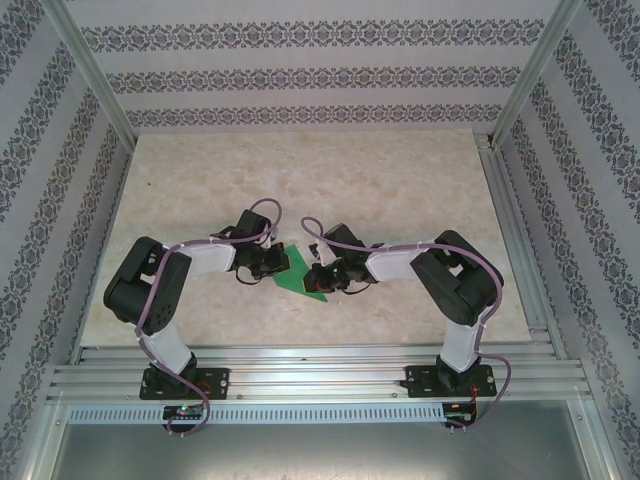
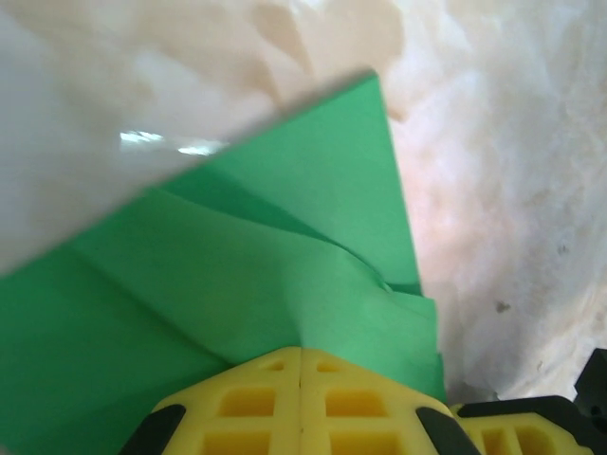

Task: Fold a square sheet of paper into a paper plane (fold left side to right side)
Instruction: Fourth fold the wing at the center of the table.

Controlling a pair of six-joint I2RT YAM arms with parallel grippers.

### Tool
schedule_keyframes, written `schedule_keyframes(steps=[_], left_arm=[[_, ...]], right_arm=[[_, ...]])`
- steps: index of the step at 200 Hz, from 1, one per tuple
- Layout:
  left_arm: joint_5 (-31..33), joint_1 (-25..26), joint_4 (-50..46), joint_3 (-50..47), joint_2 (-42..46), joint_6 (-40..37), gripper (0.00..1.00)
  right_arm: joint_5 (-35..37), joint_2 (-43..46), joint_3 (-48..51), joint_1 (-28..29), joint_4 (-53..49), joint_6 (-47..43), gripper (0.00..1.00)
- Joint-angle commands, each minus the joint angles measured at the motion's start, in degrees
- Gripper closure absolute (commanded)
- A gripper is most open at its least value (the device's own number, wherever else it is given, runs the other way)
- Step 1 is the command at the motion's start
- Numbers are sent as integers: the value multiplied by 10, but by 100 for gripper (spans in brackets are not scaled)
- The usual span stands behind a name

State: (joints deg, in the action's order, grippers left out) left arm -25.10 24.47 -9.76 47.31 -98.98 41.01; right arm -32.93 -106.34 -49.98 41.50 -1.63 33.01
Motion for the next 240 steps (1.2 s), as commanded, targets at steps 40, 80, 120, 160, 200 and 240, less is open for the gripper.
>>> schedule_keyframes(steps=[40,80,120,160,200,240], left_arm=[[51,-54,-26,39,-21,-49,100],[54,-91,-26,57,-41,-59,100],[64,-123,-35,67,-56,-76,100],[58,-160,-73,65,2,-105,100],[-1,-155,-72,34,123,-93,100],[-33,-65,-19,-7,161,-43,100]], right_arm=[[56,-21,25,2,-90,-14,94],[58,-18,28,3,-92,-14,94],[56,-21,25,5,-90,-14,94],[52,-17,12,5,-94,-16,94],[52,-11,0,6,-99,-16,94],[52,-7,1,5,-97,-15,94]])
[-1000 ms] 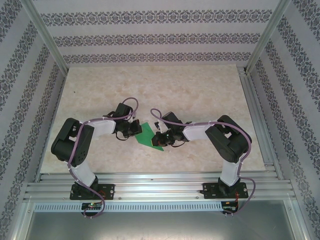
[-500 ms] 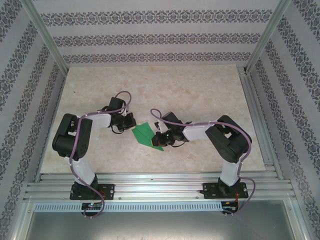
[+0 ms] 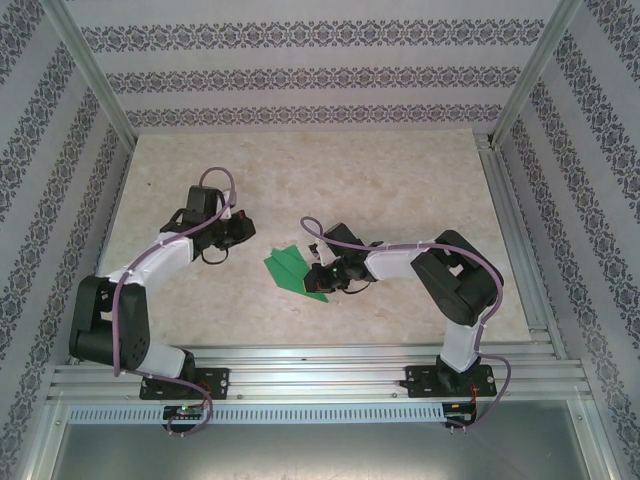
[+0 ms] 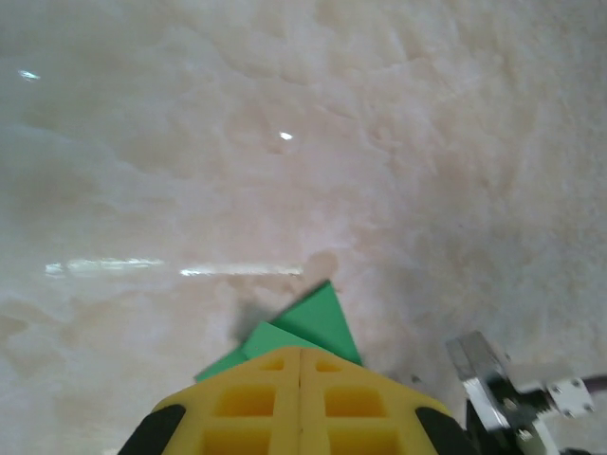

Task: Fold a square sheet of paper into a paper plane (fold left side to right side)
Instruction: Fourth fold the wing at the center of the table.

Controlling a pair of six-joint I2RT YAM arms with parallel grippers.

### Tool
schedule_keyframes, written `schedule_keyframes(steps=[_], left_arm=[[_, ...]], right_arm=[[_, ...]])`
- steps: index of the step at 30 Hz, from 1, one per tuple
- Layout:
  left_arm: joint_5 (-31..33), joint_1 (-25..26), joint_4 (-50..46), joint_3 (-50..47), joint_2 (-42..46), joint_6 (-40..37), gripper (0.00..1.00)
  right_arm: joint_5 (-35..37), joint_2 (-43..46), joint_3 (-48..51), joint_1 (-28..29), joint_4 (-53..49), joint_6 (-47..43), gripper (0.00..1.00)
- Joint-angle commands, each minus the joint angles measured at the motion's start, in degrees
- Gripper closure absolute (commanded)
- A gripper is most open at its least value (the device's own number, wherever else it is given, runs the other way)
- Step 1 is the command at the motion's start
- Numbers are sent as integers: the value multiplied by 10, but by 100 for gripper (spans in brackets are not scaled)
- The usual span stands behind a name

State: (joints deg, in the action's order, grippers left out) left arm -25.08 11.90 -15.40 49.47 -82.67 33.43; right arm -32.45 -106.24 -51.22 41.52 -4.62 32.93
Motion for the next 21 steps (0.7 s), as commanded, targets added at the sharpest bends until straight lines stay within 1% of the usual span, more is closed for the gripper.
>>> schedule_keyframes(steps=[1,3,5,6,8,14,17,21], left_arm=[[-34,64,40,-29,-3,35,100],[-40,110,81,-36,-18,64,100],[-38,150,103,-27,-42,79,100],[-32,168,108,-18,-57,83,100],[-22,187,112,-2,-86,84,100],[1,192,113,2,-165,83,100],[15,192,121,-12,-183,87,100],[45,191,102,-17,-199,78,100]], right_arm=[[47,-8,13,5,-66,-14,94],[48,-10,13,5,-69,-15,94],[48,-11,13,5,-69,-15,94],[49,-12,14,5,-68,-15,94],[48,-13,13,5,-68,-15,94],[49,-10,14,6,-67,-15,94],[49,-7,15,5,-67,-15,94],[44,-2,19,4,-61,-13,94]])
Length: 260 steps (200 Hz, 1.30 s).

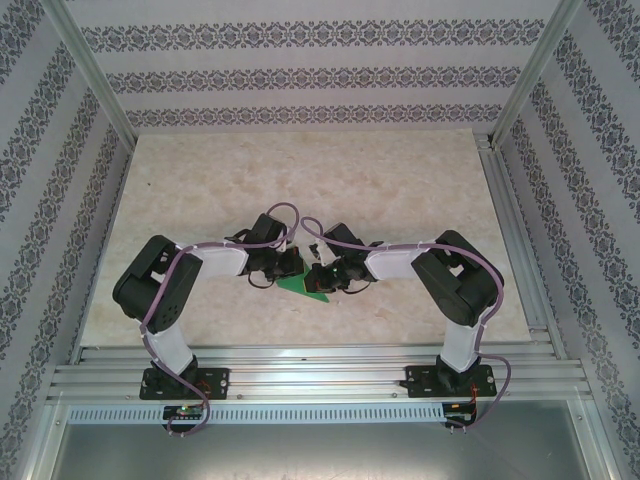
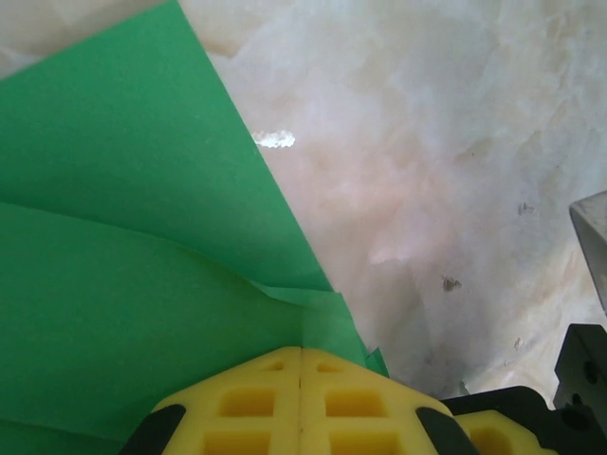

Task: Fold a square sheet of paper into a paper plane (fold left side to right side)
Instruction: Fourth fold the wing at the center of the table.

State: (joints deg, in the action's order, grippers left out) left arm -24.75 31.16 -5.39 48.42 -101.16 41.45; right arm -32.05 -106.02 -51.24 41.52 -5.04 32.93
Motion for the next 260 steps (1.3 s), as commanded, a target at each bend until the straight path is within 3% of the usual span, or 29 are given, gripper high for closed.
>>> schedule_keyframes(steps=[1,37,77,165,203,239,260], left_arm=[[51,-2,-6,-7,-20,-6,100],[108,-2,-34,-15,-23,-17,100],[129,-2,-53,-14,-25,-28,100],[132,-1,-62,-8,-21,-33,100],[105,-3,-52,1,-4,-28,100],[52,-8,-68,42,44,-28,89],[12,-31,-79,61,96,-24,75]], right_arm=[[39,-1,22,4,-56,-12,94],[18,26,61,-6,-25,1,94],[1,44,103,-17,0,12,94],[0,90,219,-59,7,0,94],[17,175,221,-73,-51,-13,92],[67,278,151,-79,-140,-40,74],[89,280,94,-77,-174,-64,69]])
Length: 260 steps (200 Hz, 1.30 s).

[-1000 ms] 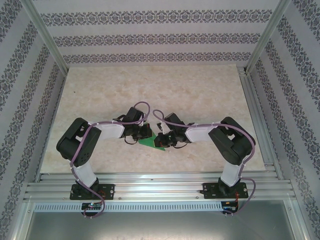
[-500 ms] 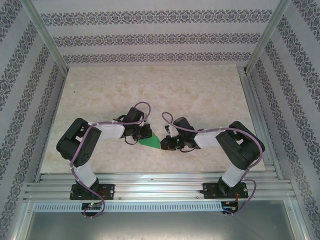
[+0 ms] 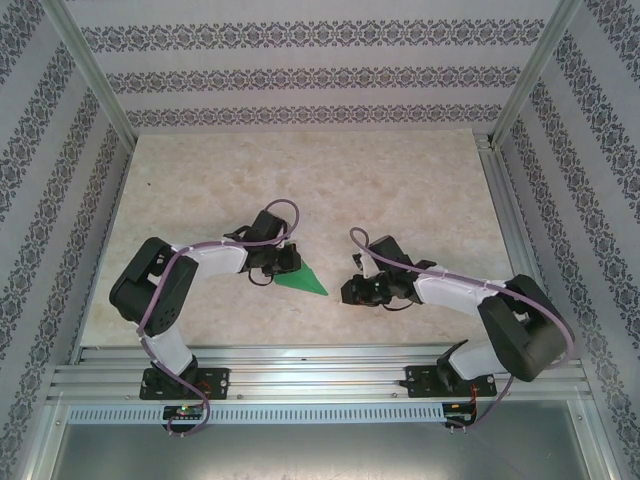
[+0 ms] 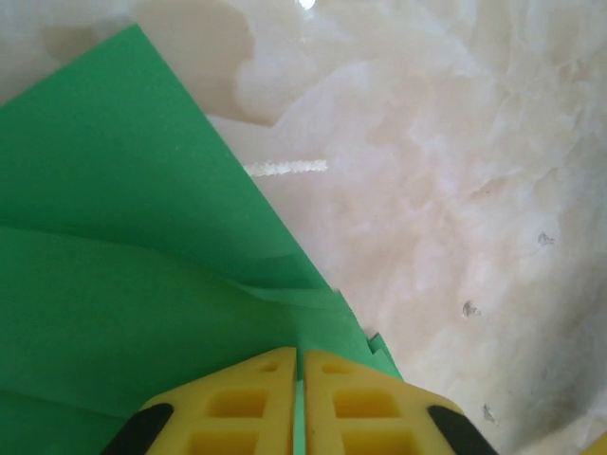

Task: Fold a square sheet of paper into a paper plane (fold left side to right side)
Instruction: Fourth fold the wing at the center of the table, then turn over the paper at the center of the table.

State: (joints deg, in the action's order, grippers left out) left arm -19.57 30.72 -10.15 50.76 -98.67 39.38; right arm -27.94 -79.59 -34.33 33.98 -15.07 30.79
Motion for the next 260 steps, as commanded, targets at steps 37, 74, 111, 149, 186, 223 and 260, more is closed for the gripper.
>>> schedule_keyframes(steps=[37,74,111,149,186,223,260], left_arm=[[-84,-101,-72,23,189,1,59],[-138,-178,-87,-62,268,10,53],[-148,-201,-91,-138,324,14,52],[-142,-206,-108,-169,360,15,51],[-138,-206,-122,-171,374,13,50],[-154,-206,-102,-181,370,23,50],[-213,-200,19,-213,367,112,48]], right_arm=[[87,-56,-167,34,-113,-79,62],[72,-159,-266,52,-106,-113,58],[41,-263,-363,53,-113,-148,56],[20,-341,-433,51,-120,-168,58],[-2,-380,-454,51,-120,-169,68],[-22,-357,-438,46,-101,-154,95],[-53,-257,-377,30,-57,-98,99]])
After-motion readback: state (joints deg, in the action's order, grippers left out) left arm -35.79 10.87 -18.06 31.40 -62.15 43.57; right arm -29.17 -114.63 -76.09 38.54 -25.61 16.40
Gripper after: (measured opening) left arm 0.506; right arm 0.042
